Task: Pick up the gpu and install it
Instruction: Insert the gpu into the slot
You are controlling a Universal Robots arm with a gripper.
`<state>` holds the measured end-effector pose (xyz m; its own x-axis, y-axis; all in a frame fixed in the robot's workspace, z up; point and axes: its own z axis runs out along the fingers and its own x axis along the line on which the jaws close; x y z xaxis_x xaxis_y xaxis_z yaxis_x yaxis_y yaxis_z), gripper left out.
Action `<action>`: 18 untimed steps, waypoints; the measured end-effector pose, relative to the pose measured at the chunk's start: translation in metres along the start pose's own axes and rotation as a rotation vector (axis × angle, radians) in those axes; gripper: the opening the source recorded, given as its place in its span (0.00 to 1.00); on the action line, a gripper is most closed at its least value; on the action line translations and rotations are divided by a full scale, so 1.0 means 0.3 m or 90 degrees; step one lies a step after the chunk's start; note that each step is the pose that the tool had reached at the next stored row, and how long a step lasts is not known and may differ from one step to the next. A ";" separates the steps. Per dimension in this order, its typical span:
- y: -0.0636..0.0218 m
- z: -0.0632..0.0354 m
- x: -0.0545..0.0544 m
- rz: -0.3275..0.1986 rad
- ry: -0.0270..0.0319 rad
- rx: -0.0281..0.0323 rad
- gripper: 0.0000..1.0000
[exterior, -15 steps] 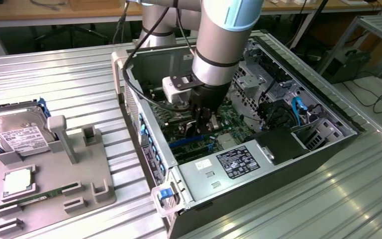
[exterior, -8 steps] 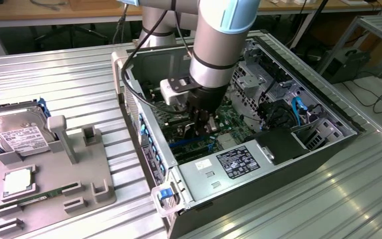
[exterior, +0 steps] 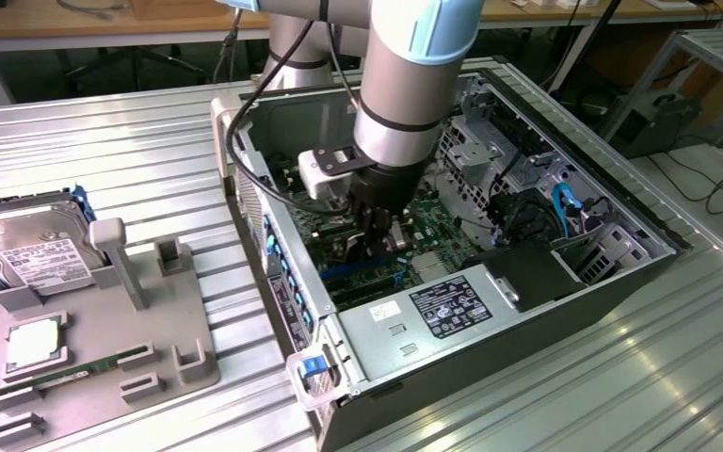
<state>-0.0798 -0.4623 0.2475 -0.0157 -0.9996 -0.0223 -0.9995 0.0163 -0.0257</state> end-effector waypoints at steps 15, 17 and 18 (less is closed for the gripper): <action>0.002 0.014 0.000 0.000 0.0001 0.0000 0.27; 0.002 0.011 0.000 0.000 -0.0001 0.0000 0.27; 0.002 0.010 0.000 0.000 -0.0001 0.0000 0.27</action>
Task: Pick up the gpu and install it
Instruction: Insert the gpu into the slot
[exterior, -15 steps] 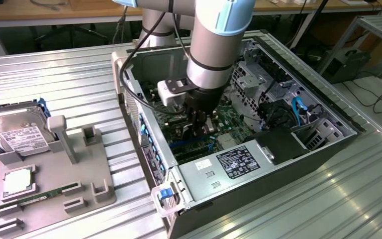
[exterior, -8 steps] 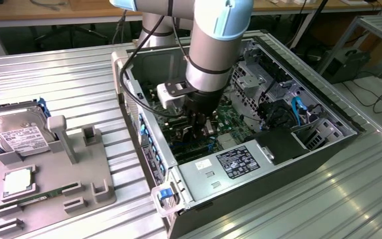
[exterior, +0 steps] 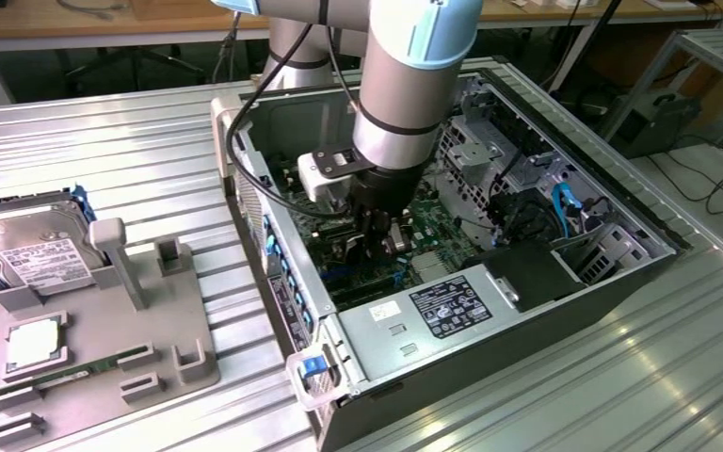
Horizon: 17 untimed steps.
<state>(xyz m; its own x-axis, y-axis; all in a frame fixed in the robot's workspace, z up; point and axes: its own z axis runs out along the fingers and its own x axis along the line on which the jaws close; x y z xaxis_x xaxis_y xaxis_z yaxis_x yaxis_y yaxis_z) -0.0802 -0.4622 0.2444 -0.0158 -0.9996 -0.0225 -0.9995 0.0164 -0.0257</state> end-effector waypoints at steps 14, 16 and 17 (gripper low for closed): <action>0.000 0.003 -0.011 -0.003 -0.0004 -0.0001 0.27; 0.000 0.003 -0.012 -0.004 -0.0004 -0.0001 0.27; 0.000 0.004 -0.012 -0.004 -0.0006 -0.0001 0.27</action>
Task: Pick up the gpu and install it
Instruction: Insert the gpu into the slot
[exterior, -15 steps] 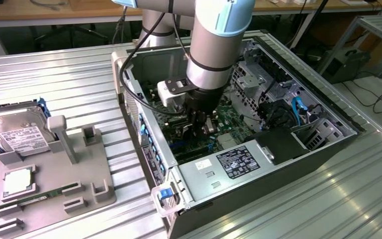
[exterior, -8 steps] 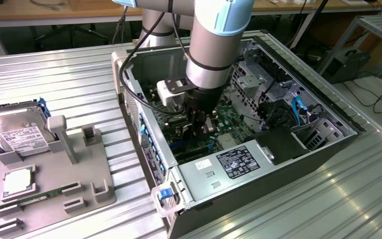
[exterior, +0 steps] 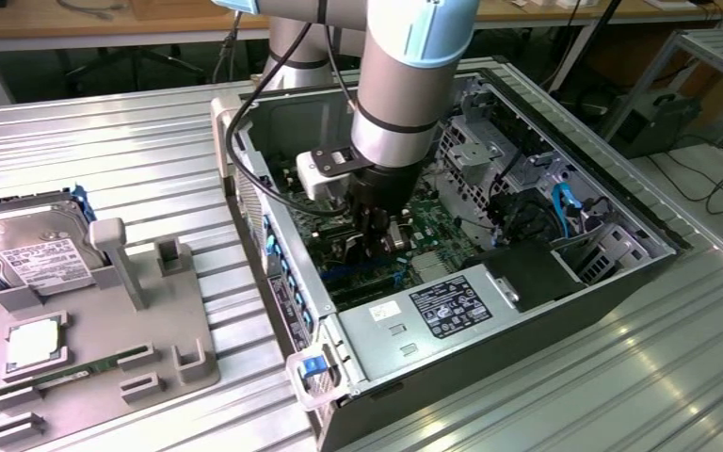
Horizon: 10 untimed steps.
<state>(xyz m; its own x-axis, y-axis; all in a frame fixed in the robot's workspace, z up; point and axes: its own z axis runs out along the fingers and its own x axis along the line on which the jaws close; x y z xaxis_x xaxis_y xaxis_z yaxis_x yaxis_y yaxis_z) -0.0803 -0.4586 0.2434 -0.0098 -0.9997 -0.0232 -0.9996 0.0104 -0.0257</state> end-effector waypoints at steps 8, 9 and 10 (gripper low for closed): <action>0.000 -0.006 0.000 0.000 -0.0004 0.0001 0.27; 0.000 -0.006 0.000 0.000 -0.0004 0.0002 0.27; 0.000 -0.006 0.000 0.000 -0.0005 0.0002 0.27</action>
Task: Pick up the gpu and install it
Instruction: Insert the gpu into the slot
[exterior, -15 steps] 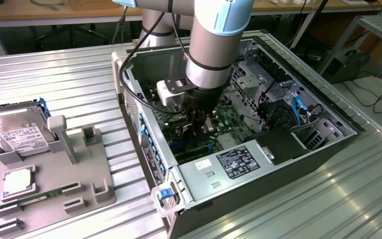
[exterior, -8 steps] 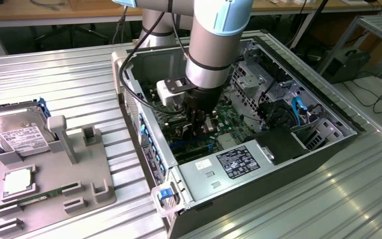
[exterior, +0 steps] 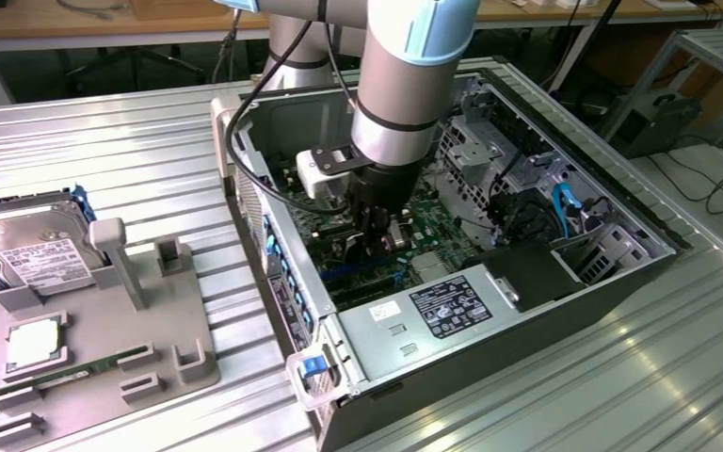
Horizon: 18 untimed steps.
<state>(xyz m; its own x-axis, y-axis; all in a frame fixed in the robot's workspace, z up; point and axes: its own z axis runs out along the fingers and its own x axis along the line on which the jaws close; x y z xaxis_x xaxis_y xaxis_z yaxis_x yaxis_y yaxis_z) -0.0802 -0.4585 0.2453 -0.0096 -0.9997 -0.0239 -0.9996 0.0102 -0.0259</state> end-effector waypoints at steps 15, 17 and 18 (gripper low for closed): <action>0.000 0.000 -0.011 -0.001 0.0002 -0.0001 0.27; 0.000 0.001 -0.014 -0.002 0.0002 -0.0002 0.27; 0.000 0.001 -0.014 -0.002 0.0003 -0.0002 0.27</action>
<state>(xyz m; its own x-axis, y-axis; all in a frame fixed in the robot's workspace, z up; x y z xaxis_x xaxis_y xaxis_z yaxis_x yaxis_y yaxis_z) -0.0802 -0.4544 0.2452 -0.0062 -0.9997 -0.0234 -0.9996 0.0068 -0.0257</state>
